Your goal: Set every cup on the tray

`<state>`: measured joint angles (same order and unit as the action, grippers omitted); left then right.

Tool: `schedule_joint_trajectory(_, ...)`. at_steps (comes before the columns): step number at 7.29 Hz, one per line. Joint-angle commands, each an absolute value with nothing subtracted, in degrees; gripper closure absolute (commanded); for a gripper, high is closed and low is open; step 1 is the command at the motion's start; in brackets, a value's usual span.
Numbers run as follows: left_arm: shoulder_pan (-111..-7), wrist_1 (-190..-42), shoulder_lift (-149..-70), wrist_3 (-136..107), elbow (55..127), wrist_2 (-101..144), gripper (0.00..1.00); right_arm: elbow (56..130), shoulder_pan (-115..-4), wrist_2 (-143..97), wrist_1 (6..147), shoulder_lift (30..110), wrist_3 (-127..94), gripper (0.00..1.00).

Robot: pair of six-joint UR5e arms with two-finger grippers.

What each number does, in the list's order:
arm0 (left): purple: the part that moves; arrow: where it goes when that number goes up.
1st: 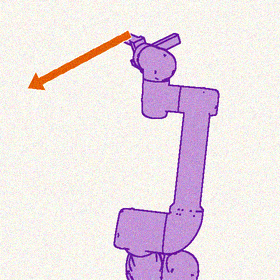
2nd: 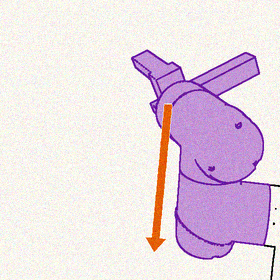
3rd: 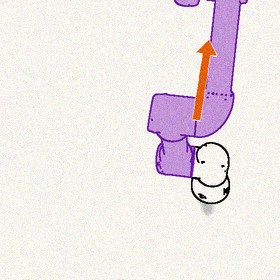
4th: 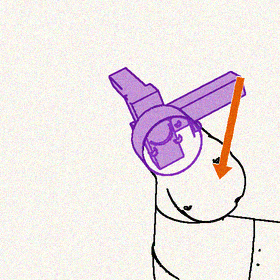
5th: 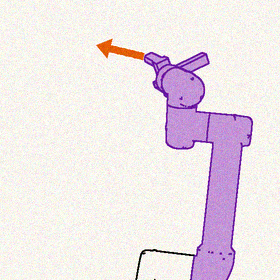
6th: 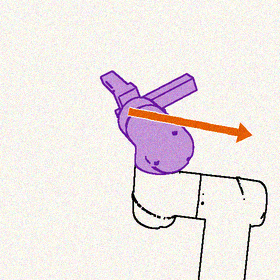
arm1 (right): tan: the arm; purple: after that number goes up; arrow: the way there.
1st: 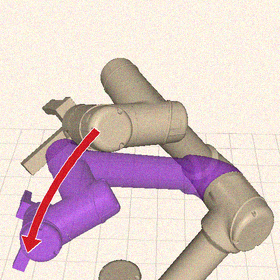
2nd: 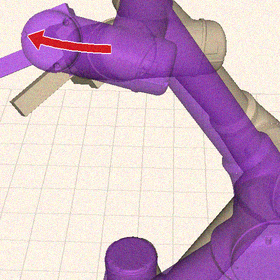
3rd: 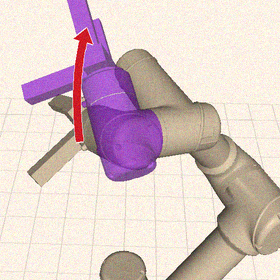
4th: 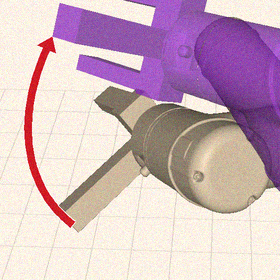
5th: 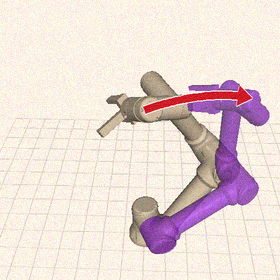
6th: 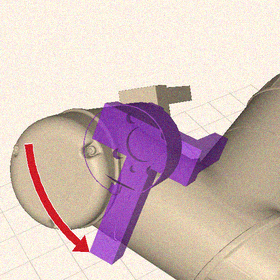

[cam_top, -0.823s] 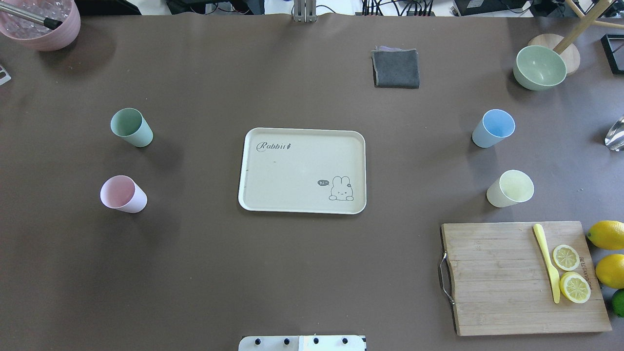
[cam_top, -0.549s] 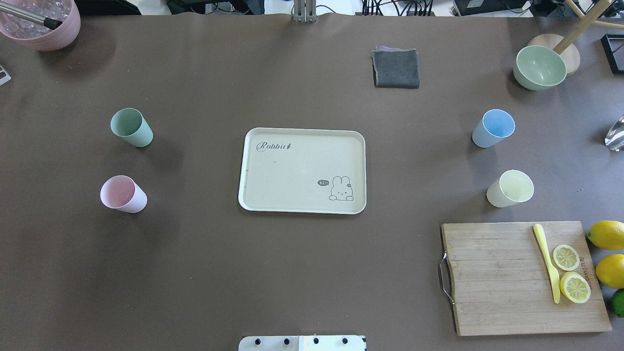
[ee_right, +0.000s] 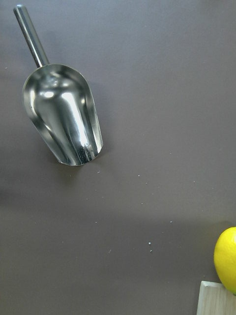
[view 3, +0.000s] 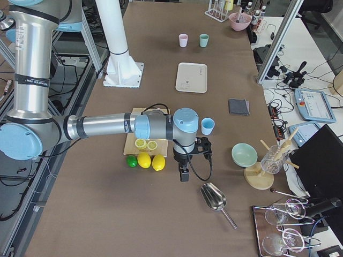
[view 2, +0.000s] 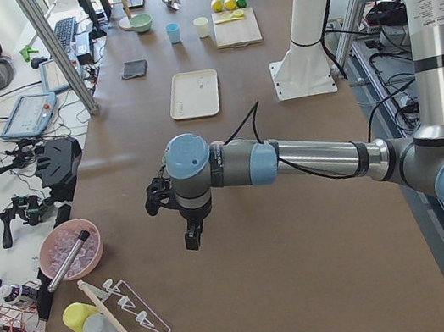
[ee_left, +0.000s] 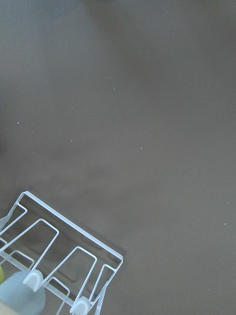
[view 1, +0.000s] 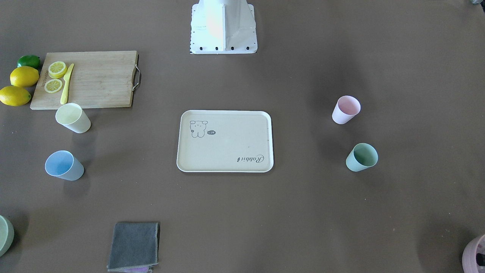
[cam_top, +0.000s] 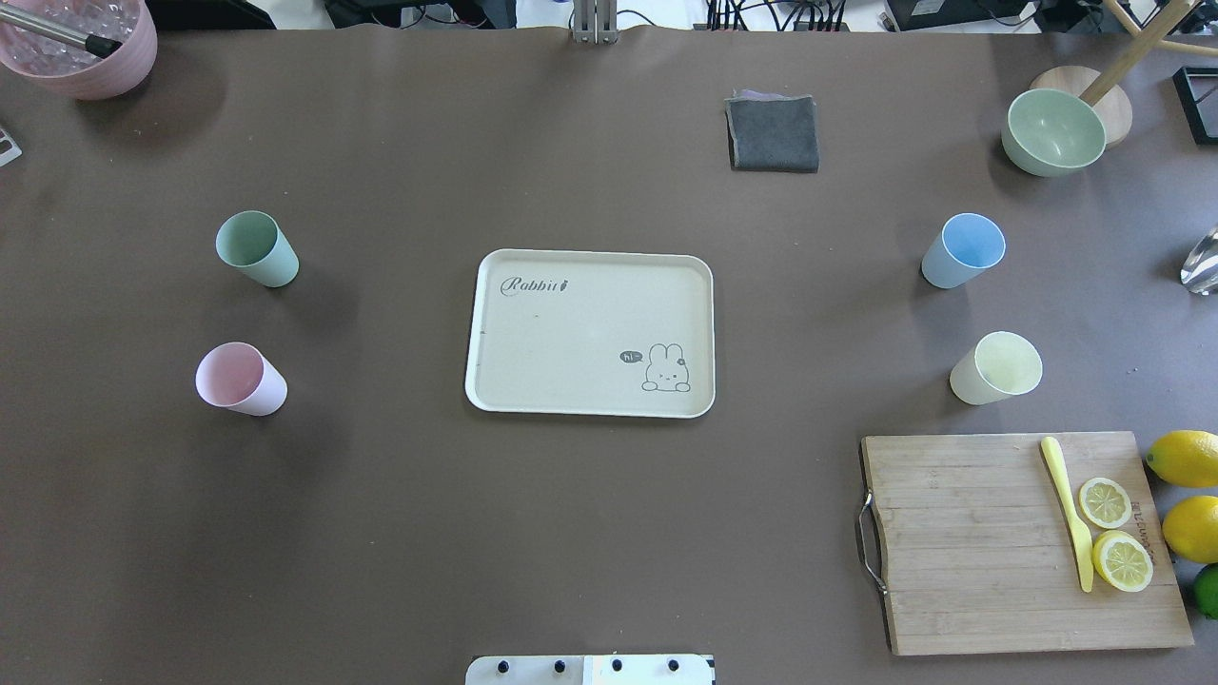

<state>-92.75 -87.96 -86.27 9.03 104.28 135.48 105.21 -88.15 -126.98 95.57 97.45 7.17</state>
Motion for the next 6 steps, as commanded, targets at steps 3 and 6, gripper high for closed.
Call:
schedule_joint_trajectory(3,-92.7,-103.0,-86.6,8.5,103.6,135.2,0.02,106.1,-88.2,-126.7,89.1,92.4,6.9,0.00)
schedule_joint_trajectory(6,-92.6,-109.4,-93.0,5.1,95.8,135.2,0.02,106.1,-88.4,-127.2,83.0,94.3,5.5,0.00)
